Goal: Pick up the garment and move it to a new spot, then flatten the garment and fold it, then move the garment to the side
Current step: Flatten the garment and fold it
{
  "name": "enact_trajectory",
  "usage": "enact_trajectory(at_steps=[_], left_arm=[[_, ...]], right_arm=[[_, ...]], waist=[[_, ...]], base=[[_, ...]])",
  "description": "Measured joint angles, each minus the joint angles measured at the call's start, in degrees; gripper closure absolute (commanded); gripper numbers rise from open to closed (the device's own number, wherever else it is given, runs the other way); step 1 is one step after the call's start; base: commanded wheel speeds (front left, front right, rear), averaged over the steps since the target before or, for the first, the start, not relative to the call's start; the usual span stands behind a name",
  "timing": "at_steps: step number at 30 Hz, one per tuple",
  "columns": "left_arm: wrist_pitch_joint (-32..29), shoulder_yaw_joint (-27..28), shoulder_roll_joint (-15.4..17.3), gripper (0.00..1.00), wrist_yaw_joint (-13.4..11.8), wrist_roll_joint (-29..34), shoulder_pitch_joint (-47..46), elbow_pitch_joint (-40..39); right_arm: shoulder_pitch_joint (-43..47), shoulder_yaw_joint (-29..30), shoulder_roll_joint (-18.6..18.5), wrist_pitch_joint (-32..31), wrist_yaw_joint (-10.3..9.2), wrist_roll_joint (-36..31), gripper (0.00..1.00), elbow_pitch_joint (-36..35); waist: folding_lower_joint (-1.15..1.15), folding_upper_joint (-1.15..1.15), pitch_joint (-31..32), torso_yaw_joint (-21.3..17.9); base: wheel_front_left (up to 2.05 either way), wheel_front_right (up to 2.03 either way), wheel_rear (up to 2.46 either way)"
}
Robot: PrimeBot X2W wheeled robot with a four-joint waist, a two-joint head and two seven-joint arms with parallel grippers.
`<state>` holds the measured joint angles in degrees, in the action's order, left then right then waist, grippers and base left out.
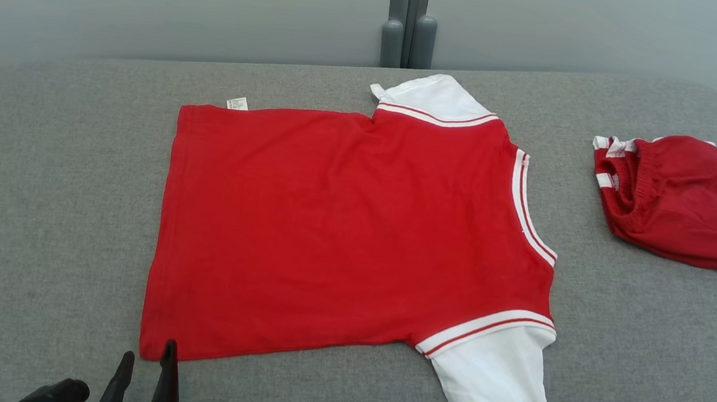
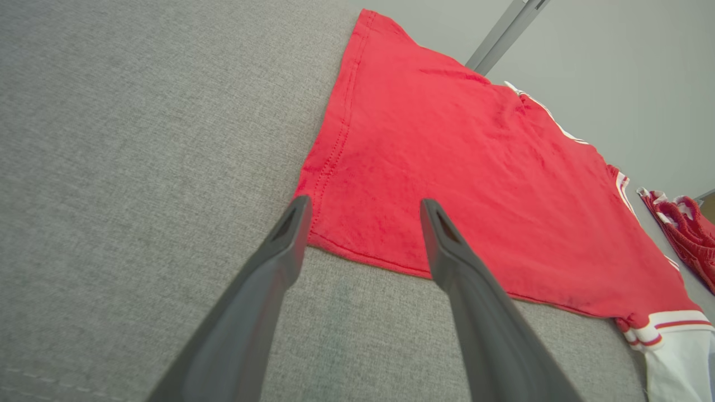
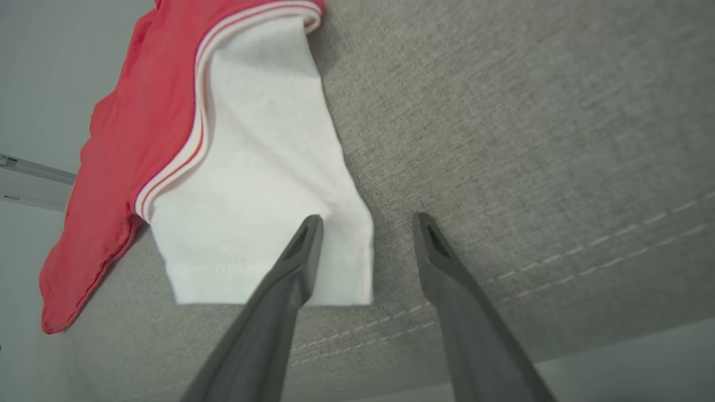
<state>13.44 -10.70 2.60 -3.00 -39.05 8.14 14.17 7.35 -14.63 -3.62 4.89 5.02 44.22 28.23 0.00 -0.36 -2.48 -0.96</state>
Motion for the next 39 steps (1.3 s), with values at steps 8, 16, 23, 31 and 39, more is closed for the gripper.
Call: enact_trajectory(at_steps=[8, 16, 23, 31, 39], left_arm=[[0.2, 0.1, 0.0, 0.0, 0.0, 0.0, -0.6, 0.5], [0.5, 1.2, 0.0, 0.0, 0.5, -0.1, -1.2, 1.0], [0.5, 1.3, 0.0, 0.0, 1.0, -4.8, -1.2, 2.2], [-1.3, 1.0, 0.0, 0.0, 1.3, -17.4, -1.1, 6.1], [-3.4, -2.0, -0.1, 0.0, 1.0, -18.9, -3.8, 10.2]], right_arm=[[-1.8, -2.5, 0.4, -0.7, 1.03, 0.7, 1.0, 0.7], [-4.3, -2.0, 1.0, 1.7, 1.52, 0.7, 1.0, -2.0], [-6.1, -0.5, -2.3, 3.6, 1.53, 0.2, 1.0, -5.2], [-6.2, -0.5, -3.7, 4.7, 1.54, -0.4, 1.0, -6.9], [-6.2, -2.4, -3.6, 4.6, 1.78, -0.4, 1.0, -7.3]], waist=[[0.0, 0.0, -0.1, 0.3], [0.0, 0.0, 0.0, -0.1], [0.0, 0.0, 0.5, -1.2], [0.0, 0.0, 1.0, -2.2], [0.0, 0.0, 0.9, -2.4]], base=[[0.0, 0.0, 0.0], [0.0, 0.0, 0.0], [0.0, 0.0, 0.0], [0.0, 0.0, 0.0], [0.0, 0.0, 0.0]])
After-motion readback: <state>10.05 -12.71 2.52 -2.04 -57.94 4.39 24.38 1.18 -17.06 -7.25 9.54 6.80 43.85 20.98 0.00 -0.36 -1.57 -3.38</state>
